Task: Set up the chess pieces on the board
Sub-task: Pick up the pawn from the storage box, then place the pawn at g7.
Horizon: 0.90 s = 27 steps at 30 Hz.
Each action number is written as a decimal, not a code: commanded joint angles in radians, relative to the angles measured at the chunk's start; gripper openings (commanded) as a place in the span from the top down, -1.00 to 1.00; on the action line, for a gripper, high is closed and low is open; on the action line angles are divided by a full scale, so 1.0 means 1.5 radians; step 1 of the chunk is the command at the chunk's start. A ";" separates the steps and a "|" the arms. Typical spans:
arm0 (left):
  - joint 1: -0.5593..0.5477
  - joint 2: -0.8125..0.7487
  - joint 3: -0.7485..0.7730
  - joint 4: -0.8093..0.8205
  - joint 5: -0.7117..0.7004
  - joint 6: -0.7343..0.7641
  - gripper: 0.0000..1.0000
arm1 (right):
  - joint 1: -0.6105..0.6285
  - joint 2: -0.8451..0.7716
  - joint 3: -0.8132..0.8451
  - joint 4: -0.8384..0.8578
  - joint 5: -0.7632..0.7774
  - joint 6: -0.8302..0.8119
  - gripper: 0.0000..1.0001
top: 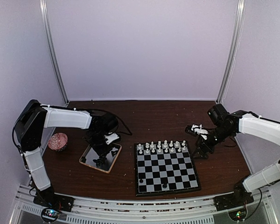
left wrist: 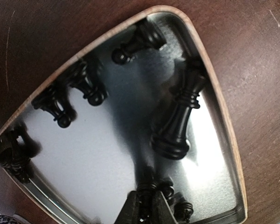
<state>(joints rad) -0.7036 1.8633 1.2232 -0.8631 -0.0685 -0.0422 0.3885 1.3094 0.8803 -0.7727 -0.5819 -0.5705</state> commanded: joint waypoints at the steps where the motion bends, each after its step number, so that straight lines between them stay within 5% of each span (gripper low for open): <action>1: 0.005 0.008 0.016 0.008 -0.009 0.009 0.88 | 0.007 0.005 0.019 -0.008 -0.004 -0.003 -0.88; 15: -0.019 -0.070 0.097 -0.039 0.015 -0.002 1.00 | 0.008 0.007 0.020 -0.010 -0.001 -0.005 -0.88; 27: -0.273 -0.008 0.241 -0.043 0.099 0.085 0.98 | 0.007 0.009 0.022 0.004 0.067 0.016 -0.85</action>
<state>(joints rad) -1.0603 1.7962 1.5410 -0.9134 0.0376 0.0120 0.3935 1.3148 0.8898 -0.7738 -0.5411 -0.5671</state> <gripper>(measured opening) 0.044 0.928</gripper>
